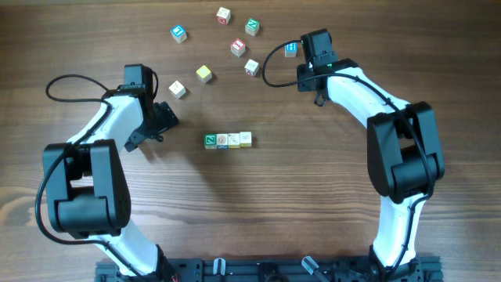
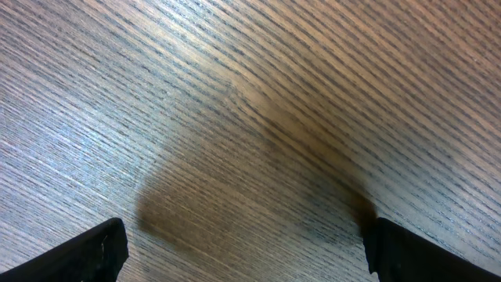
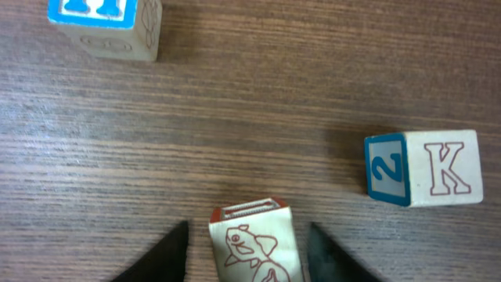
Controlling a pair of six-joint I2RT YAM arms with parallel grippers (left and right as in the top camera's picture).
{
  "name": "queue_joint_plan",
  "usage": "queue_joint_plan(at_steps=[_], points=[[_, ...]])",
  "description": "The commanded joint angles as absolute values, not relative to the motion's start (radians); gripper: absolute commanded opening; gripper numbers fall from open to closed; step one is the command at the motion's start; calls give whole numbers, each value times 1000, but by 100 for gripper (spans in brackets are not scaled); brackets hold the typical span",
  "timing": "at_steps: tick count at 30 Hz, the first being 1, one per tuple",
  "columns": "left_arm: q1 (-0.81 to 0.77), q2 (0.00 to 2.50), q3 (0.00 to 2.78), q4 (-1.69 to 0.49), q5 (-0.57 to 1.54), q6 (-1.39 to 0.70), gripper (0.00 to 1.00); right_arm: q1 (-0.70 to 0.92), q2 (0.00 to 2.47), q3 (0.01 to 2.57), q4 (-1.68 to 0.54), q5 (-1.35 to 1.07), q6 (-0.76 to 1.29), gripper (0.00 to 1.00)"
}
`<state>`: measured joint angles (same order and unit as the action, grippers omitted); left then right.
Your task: Form a horizontal line
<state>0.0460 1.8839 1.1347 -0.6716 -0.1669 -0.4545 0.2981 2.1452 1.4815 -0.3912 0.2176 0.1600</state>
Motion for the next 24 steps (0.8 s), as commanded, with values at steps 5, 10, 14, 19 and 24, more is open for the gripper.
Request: queue_joint_plan(at_steps=[5,10,14,19,24], points=[[43,1895,1130,-673,-173,-457,100,300,2155,1478,-378,208,160,59],[43,1895,1130,-673,-173,-457,100,300,2157,1478,-379,208,161,46],[43,1895,1130,-673,-173,-457,100,300,2169,1478,-362,208,160,44],[43,1895,1130,-673,-173,-457,100,300,2201,1478,-356,209,160,30],[43,1895,1130,-673,-173,-457,100,300,2144,1501,-379,209,157,14]])
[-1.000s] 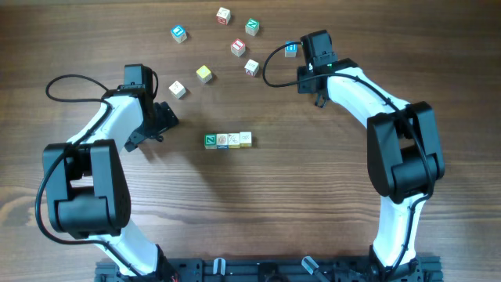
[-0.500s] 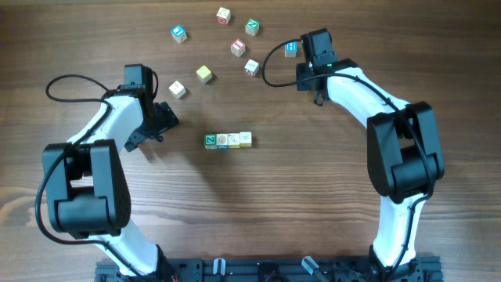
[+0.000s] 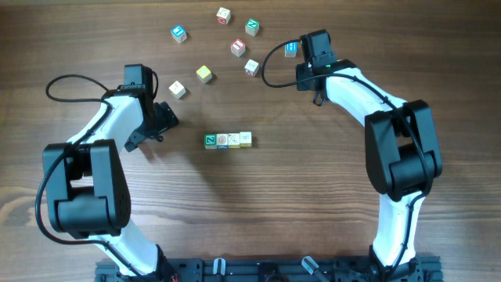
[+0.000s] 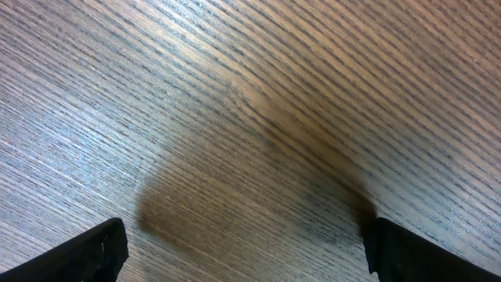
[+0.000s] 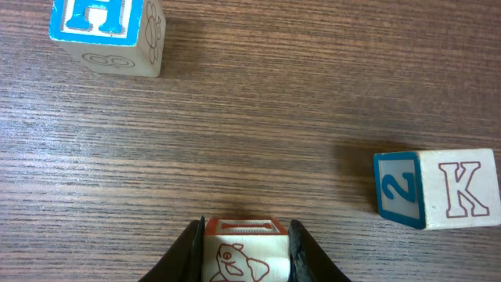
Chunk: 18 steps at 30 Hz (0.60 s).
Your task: Form a horizontal line
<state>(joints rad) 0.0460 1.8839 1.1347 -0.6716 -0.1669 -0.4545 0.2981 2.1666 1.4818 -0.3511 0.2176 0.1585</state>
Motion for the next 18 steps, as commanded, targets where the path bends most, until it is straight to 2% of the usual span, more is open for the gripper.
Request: queue_joint_plan(at_steps=[1,6,8,12,18], points=[[43,1895,1130,-673,-173,-457,100,301,2090,1512,-397,207,161,14],[43,1895,1130,-673,-173,-457,100,302,1806,1515,-482,5,161,16],[43,1895,1130,-673,-173,-457,100,302,1718,1515,-607,-131,211,21],[43,1895,1130,-673,-173,-457,100,319,1743,1459,-811,-186,380,21],[43,1895,1130,-673,-173,-457,100,429,1836,1268,-773,-188,554,25]])
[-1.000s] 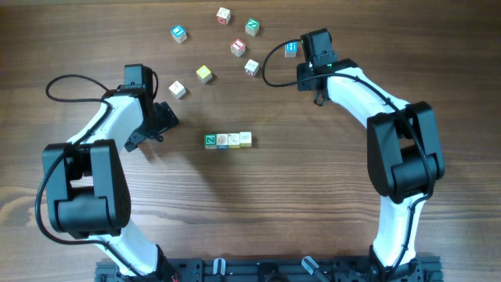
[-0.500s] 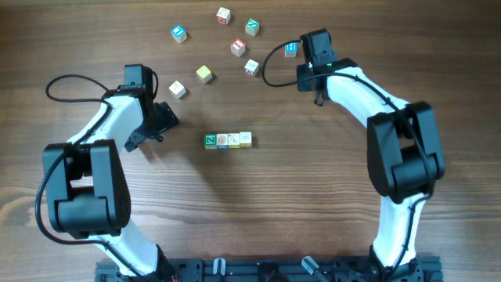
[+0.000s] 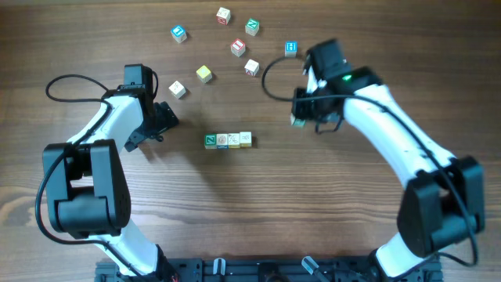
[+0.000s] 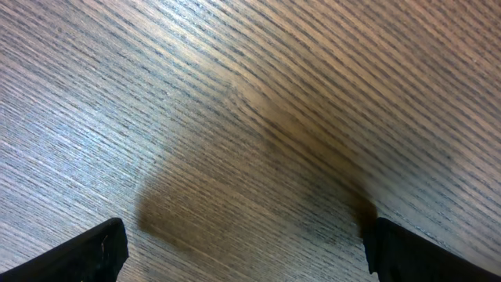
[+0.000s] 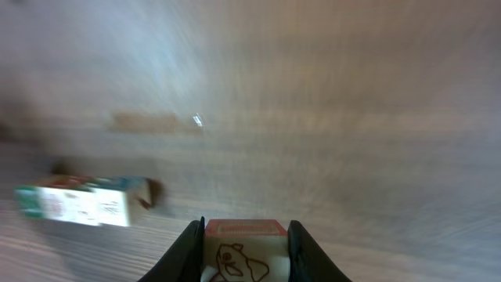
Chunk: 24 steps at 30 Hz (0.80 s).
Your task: Form a horizontal line
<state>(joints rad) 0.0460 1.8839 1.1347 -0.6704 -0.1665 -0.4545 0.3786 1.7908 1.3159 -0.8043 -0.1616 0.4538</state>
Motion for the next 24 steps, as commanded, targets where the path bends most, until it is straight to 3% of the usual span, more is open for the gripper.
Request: queue_joint_plan(at_steps=[1,7,21,24], points=[[43,1895,1130,-673,-173,-457,100,452,1852,1256,-753,-204,553,25],[43,1895,1130,-673,-173,-457,100,554,1927,1254,-710,-234,604,28],[43,1895,1130,-673,-173,-457,100,559,1940,1254,-630,-226,632,36],[43,1895,1130,-673,-173,-457,100,559,1940,1254,-617,-212,632,47]])
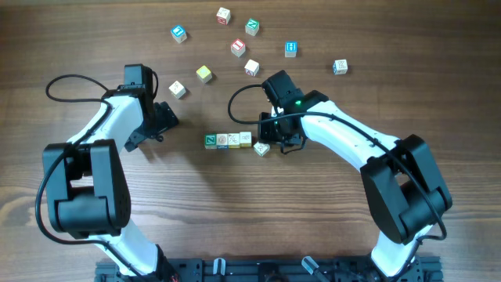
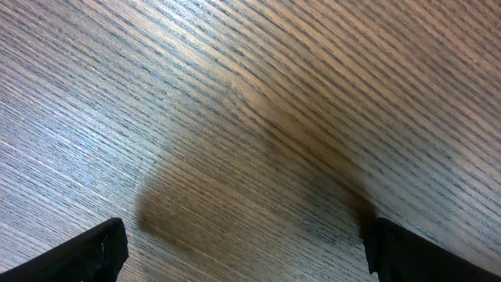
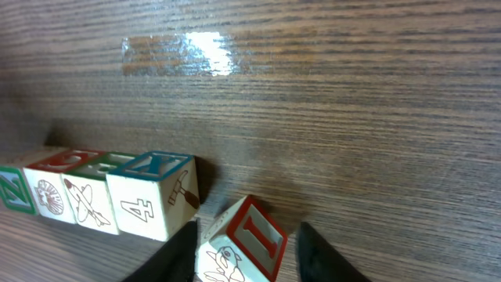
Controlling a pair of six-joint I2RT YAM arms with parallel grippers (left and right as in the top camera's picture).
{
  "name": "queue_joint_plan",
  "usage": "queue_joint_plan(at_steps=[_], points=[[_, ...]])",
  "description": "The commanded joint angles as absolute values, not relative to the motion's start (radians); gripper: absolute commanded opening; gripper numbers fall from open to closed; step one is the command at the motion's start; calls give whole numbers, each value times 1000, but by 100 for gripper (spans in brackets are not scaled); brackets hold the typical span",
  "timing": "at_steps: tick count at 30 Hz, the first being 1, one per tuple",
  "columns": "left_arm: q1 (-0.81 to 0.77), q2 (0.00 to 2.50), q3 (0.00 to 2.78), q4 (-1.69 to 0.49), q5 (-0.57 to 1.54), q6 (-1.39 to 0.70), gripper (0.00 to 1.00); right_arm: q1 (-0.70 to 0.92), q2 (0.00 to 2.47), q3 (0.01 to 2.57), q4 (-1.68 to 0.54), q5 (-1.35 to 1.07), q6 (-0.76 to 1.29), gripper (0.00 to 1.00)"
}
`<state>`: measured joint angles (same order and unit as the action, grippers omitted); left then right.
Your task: Form a horizontal line
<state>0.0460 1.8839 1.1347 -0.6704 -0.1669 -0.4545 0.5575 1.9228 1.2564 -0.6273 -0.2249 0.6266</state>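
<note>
A row of three blocks [image 1: 228, 139] lies at the table's middle; in the right wrist view its right end is the "4" block [image 3: 149, 205]. A red-edged block with an "I" face [image 3: 249, 249] rests on the wood just right of and slightly in front of that end, turned askew and not flush with the row [image 1: 261, 148]. My right gripper [image 3: 246, 231] stands open around it, with a gap beside the right finger. My left gripper [image 2: 243, 251] is open over bare wood, left of the row [image 1: 160, 119].
Several loose blocks lie at the back: a blue one [image 1: 179, 33], a green one [image 1: 252, 27], a red one [image 1: 239, 47], a yellow one [image 1: 204, 74], another blue one [image 1: 291, 48] and one farther right [image 1: 339, 66]. Both arms' cables loop over the table.
My right gripper was shut on the red-edged block, right of the row and farther back. Now it is at the row's right end, open, and the block lies askew on the table.
My right gripper stood open around the red-edged block among the loose blocks at the back. Then it was shut on it there, then held it partway toward the row, and now the block sits at the row's right end. The left arm stayed still.
</note>
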Motion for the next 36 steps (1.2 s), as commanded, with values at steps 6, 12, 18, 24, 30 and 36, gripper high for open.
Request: queue_joint_plan(at_steps=[6,12,18,24,30,36], points=[[43,1895,1130,-673,-173,-457,100,552,1940,1254,-573,-180,632,49],[43,1895,1130,-673,-173,-457,100,463,1940,1254,-620,-238,628,56],[43,1895,1130,-673,-173,-457,100,461,1940,1254,-729,-253,628,68],[43,1895,1130,-673,-173,-457,100,466,1940,1254,-873,-291,632,10],[43,1895,1130,-673,-173,-457,100,563,1940,1254,-875,-286,636,4],[43,1895,1130,-673,-173,-457,100,671,1941,1254,-837,-195,866,4]])
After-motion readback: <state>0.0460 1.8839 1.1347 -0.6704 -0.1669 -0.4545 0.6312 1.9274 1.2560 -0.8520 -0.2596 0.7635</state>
